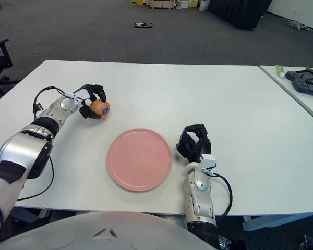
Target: Put the apple into the plate.
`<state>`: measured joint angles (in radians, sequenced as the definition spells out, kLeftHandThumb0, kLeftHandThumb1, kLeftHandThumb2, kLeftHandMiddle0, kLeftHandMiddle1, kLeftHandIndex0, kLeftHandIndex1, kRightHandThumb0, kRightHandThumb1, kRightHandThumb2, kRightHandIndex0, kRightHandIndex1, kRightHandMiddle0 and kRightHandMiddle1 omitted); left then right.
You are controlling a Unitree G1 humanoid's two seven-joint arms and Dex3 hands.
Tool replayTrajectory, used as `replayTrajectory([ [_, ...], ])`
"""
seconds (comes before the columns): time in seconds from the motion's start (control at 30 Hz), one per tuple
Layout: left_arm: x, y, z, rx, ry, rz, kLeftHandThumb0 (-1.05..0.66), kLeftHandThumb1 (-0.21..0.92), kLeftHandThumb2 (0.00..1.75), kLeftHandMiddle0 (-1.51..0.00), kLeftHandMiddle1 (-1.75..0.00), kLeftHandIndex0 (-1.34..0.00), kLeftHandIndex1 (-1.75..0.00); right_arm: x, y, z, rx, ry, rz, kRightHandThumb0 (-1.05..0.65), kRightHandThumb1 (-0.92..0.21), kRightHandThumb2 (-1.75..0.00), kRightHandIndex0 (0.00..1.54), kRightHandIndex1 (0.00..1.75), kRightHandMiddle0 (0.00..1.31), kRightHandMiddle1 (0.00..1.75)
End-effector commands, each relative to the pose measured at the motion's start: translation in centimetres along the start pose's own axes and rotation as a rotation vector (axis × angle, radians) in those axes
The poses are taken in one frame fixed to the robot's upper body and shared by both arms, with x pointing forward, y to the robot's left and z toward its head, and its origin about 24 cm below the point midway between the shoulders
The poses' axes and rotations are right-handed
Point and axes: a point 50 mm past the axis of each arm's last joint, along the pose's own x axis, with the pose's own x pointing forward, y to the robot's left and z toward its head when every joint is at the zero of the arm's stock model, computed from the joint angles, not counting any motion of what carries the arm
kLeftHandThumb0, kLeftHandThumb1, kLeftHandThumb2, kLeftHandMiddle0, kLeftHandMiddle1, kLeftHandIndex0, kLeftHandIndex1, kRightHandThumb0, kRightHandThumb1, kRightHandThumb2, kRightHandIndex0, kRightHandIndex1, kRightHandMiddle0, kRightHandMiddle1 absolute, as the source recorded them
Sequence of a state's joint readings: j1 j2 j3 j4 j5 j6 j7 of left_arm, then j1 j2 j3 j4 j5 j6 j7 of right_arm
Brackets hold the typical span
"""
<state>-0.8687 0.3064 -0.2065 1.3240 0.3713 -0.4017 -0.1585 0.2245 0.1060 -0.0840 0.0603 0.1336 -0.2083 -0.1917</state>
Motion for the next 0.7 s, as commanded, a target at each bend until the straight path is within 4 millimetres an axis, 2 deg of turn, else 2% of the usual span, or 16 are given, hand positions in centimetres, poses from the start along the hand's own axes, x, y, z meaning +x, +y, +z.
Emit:
replayTrajectory([
  [0.0, 0.0, 1.5, 1.1, -0.042, -0.075, 0.045, -0.03, 0.23, 1.48, -1.35, -1.75, -1.15, -1.75, -0.4, 0.2, -1.2, 0.01, 0.065, -0.023, -0.41, -0.54, -1.05, 0.98, 1.75, 0.44, 1.75],
  [0.2, -0.1, 1.9, 1.6, -0.074, -0.115, 0.067, -0.04, 0.25, 1.47, -1.35, -1.75, -1.14, -1.75, -0.4, 0.2, -1.2, 0.014, 0.071, -0.024, -0.41, -0.54, -1.05, 0.97, 1.75, 0.44, 1.75],
  [0.4, -0.7, 3.4, 3.8, -0.082, -0.293, 0.102, -0.04, 0.25, 1.46, -1.35, -1.75, -1.14, -1.75, -0.4, 0.2, -1.2, 0.026, 0.082, -0.041, -0.41, -0.55, -1.03, 0.97, 1.75, 0.43, 1.75],
  [0.67, -1.8, 3.4, 5.0, -0.051, -0.432, 0.115, -0.04, 0.24, 1.46, -1.35, -1.75, -1.14, -1.75, -0.3, 0.3, -1.1, 0.023, 0.089, -0.039, -0.41, -0.57, -1.01, 0.97, 1.75, 0.42, 1.75],
])
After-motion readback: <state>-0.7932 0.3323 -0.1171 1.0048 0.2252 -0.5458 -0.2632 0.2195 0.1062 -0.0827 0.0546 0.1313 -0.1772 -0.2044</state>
